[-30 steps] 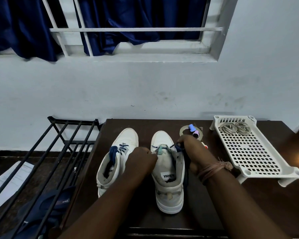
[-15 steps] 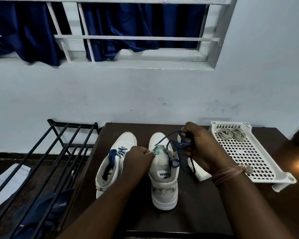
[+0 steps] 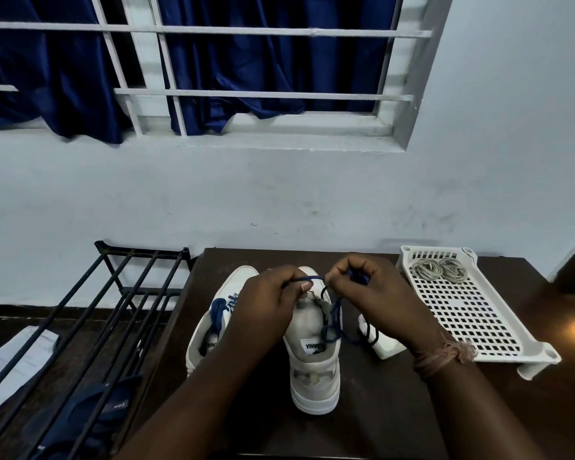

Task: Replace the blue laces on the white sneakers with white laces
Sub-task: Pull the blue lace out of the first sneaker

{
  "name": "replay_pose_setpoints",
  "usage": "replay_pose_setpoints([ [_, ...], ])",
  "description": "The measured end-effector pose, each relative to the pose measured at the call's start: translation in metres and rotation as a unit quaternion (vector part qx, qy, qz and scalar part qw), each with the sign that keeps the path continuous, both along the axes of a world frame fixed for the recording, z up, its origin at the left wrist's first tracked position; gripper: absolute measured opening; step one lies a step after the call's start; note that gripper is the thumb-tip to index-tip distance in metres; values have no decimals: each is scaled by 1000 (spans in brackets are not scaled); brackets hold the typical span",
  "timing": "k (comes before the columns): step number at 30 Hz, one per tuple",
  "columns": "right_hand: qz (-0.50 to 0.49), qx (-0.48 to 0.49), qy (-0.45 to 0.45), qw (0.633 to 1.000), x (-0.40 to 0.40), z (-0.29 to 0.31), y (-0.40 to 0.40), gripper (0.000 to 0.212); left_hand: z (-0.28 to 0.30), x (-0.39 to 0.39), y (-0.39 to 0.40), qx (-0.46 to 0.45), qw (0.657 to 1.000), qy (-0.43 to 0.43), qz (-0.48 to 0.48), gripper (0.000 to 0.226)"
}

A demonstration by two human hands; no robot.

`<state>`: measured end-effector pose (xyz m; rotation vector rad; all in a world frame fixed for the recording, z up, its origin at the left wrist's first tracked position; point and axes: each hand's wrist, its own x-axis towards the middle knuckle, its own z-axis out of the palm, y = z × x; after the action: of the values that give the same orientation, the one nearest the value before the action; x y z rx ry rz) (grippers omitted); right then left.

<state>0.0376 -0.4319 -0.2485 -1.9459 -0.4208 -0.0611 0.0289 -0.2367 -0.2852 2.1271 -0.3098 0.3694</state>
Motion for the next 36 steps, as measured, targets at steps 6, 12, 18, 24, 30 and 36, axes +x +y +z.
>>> replay_pose_setpoints([
  [6,-43,-176,-103,978,3,-35,-1,9,9,-4,3,-221,948,229,13,18],
  [12,-92,-238,-166,953,-5,-42,22,44,12,-14,2,-368,864,340,-49,27],
  [18,-67,-148,-143,976,0,-47,25,20,15,-14,6,-417,802,406,-136,19],
  [24,-49,-67,-73,994,2,-43,28,19,15,-12,4,-498,766,374,-163,25],
  [30,-7,-204,-155,967,-3,-53,33,18,13,1,4,-614,748,236,-91,44],
  [36,25,-209,-183,960,-10,-40,39,17,3,4,6,-448,884,130,-12,47],
])
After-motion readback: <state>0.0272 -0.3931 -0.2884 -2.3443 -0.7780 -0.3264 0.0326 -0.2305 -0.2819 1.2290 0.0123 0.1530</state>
